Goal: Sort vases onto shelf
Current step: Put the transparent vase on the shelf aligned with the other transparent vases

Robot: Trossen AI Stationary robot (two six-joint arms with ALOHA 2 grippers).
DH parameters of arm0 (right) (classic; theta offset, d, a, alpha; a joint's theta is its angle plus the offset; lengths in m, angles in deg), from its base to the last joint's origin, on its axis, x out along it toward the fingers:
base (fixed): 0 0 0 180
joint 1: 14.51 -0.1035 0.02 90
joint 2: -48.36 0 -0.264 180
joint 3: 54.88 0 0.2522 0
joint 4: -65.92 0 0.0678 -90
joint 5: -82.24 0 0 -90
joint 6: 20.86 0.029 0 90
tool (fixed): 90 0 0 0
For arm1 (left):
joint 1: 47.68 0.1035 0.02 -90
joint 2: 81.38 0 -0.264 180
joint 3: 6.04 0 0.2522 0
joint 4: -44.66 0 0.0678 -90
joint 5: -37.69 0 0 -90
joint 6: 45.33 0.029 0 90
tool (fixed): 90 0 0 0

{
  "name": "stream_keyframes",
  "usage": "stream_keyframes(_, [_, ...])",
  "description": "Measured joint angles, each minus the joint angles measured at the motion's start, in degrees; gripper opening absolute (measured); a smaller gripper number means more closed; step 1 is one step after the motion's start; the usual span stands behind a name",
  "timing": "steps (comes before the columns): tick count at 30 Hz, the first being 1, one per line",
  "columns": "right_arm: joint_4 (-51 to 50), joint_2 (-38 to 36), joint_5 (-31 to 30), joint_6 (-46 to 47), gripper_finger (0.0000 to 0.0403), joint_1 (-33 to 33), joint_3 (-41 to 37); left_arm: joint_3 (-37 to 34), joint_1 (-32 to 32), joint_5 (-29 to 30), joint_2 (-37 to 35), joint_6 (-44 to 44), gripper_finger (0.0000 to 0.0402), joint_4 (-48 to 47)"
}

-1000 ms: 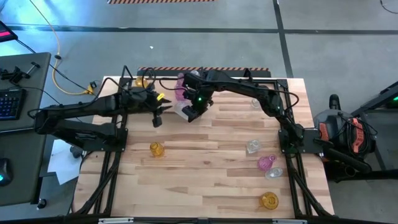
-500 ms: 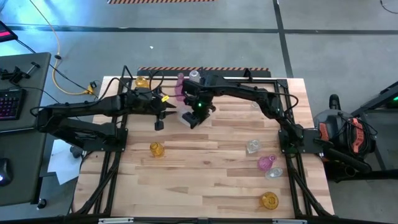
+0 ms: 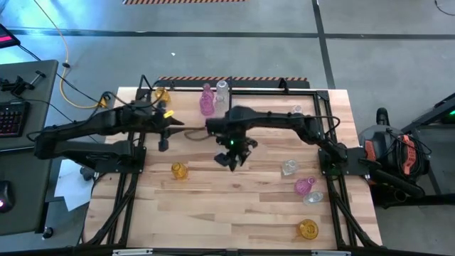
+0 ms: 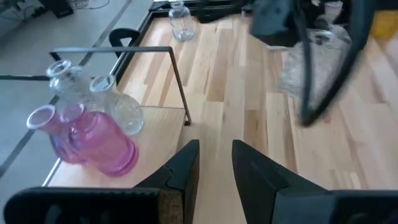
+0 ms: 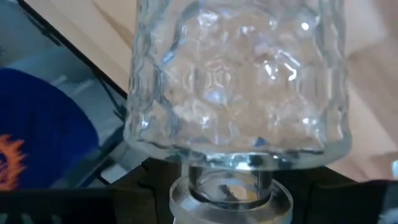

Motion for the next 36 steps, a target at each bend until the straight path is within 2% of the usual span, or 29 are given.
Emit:
stream_keyframes(6, [0.1, 0.0, 2.1, 3.5, 0.0172, -4.0, -5.9, 0.0, 0.0, 0.2, -6.5, -2.2, 0.0087, -2.9])
stream_keyframes(11, [0.5, 0.0, 7.1, 5.6, 0.0172, -6.3, -11.4, 0.0, 0.0, 0.2, -9.0, -3.0, 0.0087, -3.3])
stream_keyframes(17, [0.5, 0.0, 12.6, 7.6, 0.0172, -7.8, -16.1, 0.0, 0.0, 0.2, -9.5, -3.8, 0.0087, -4.9])
stream_keyframes(28, [0.8, 0.1, 15.4, 7.7, 0.0172, -8.1, -25.2, 0.0, 0.0, -0.4, -9.4, -3.8, 0.0087, -5.0])
stream_keyframes(36, [1.8, 0.1, 21.5, 5.9, 0.0172, -7.9, -32.0, 0.0, 0.0, -0.4, -9.5, -3.8, 0.0087, -5.0])
